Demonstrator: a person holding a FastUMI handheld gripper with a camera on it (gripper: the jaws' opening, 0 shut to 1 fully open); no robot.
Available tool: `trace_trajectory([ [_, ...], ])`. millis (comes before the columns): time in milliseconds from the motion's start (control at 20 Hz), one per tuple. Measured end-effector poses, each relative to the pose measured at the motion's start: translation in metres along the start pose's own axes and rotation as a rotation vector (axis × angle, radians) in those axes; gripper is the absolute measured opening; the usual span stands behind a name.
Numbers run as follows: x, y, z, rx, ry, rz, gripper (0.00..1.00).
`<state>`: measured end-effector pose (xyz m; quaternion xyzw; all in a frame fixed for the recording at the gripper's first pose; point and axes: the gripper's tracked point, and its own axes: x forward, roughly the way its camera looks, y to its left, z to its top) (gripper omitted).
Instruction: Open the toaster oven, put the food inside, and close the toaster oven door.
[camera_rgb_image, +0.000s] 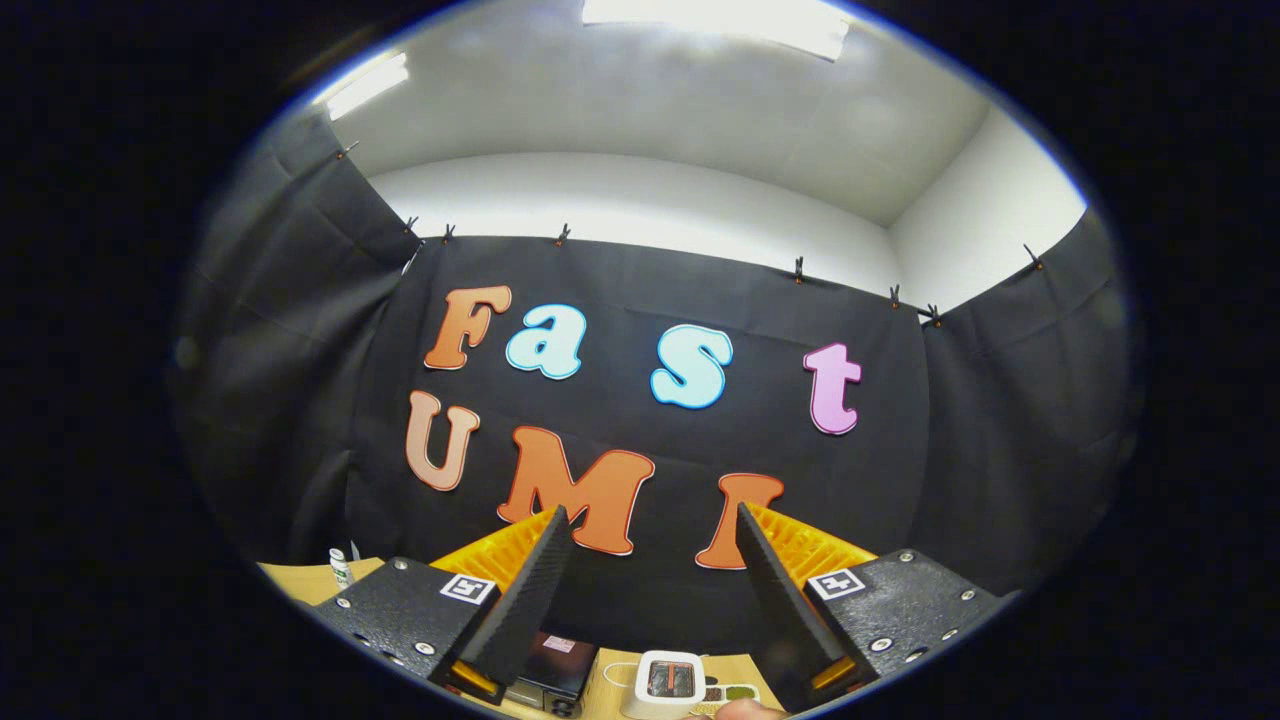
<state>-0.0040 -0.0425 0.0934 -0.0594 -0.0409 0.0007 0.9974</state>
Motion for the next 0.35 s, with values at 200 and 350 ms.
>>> trace_trajectory([
  [200,-0.002,-0.003,0.011,0.015,-0.022,-0.004,0.98],
  [350,0.000,-0.011,0.013,0.027,-0.030,-0.019,0.99],
])
